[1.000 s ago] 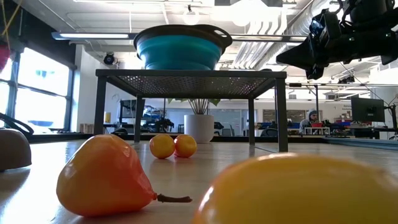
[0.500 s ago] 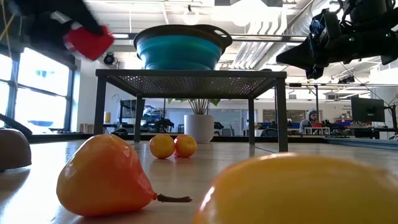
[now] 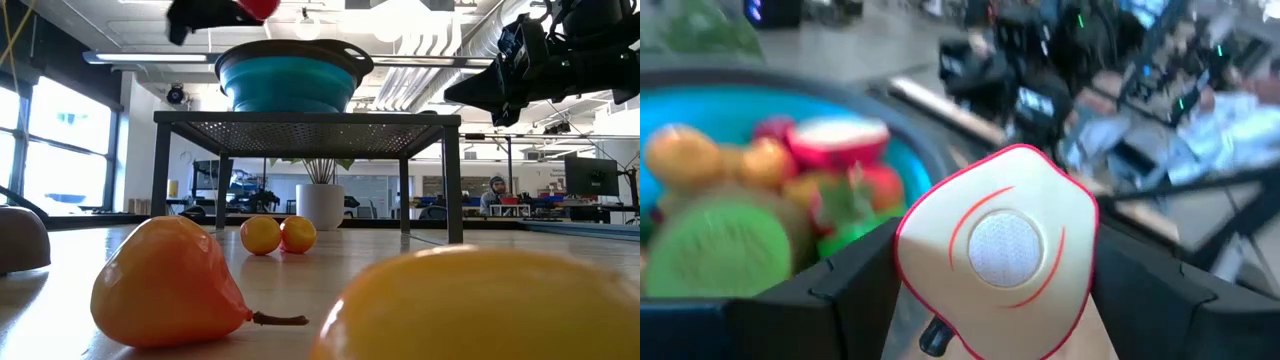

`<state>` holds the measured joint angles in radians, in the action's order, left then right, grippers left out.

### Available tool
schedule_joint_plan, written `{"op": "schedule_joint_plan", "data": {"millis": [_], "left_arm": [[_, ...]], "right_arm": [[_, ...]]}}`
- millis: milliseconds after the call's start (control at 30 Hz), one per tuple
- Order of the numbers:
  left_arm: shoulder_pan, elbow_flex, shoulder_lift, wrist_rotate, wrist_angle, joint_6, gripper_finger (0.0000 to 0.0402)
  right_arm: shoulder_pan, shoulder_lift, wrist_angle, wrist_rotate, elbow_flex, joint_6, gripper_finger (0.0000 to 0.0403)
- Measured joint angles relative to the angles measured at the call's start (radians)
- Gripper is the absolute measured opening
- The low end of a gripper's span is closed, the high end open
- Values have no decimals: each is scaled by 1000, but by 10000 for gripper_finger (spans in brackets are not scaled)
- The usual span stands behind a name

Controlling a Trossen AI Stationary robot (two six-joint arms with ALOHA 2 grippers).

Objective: Pick & Place Fruit
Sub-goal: Put the apple into the blue strainer bowl on the shelf

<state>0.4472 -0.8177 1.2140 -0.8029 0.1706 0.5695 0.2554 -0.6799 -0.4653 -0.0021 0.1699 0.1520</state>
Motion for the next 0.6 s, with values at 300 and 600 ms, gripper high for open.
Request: {"op": "schedule_joint_plan", "data": {"millis": [300,600], "left_arm": [[-134,-30,1,40,52,-73,271],[-232,-177,1,81,-201,-96,271]], "right_arm": [[0,0,13,0,0,1,2],[0,0,19,0,0,-20,2]]}}
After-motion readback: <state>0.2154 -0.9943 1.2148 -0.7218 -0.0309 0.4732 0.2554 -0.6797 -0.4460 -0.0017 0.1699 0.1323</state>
